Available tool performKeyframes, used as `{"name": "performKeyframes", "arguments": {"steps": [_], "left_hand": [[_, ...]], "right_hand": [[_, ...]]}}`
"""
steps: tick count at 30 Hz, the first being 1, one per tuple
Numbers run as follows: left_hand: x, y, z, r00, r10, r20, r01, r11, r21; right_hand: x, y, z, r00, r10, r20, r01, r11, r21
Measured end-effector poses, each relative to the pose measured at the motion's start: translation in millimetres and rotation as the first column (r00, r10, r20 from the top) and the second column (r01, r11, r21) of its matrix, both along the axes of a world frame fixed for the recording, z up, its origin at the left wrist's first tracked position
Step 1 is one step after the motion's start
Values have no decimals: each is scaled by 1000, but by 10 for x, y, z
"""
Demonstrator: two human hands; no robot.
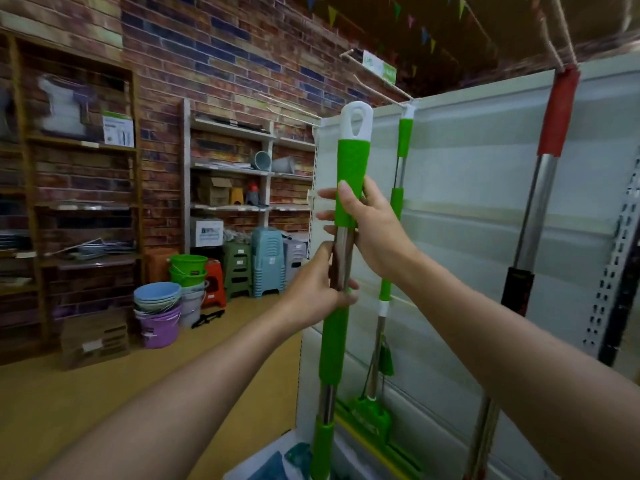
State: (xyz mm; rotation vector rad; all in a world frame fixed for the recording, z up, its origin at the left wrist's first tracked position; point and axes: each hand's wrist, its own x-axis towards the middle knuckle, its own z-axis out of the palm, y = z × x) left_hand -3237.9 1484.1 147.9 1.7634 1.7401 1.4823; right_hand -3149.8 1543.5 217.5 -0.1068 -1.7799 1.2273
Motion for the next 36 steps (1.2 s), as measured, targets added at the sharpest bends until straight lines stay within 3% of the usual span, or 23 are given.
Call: {"name": "performKeyframes", "arguments": {"steps": [7,17,27,36], "left_hand": [[-827,449,125,985,-173,-4,173,983,57],[-1375,1249,200,921,-390,-4,390,919,52],[-1695,2179,231,863,-504,47,498,862,96],[-1804,2707,456,823,-556,-112,567,814,126]], "right_hand": [[-725,241,-110,963,-161,-218,144,986,-89],[-1236,772,7,851,-484,-201,446,871,-207],[-1547,1509,78,812,-555,-182,546,832,-99],[-1737,1959,322,701,-699,-142,708,706,20]]}}
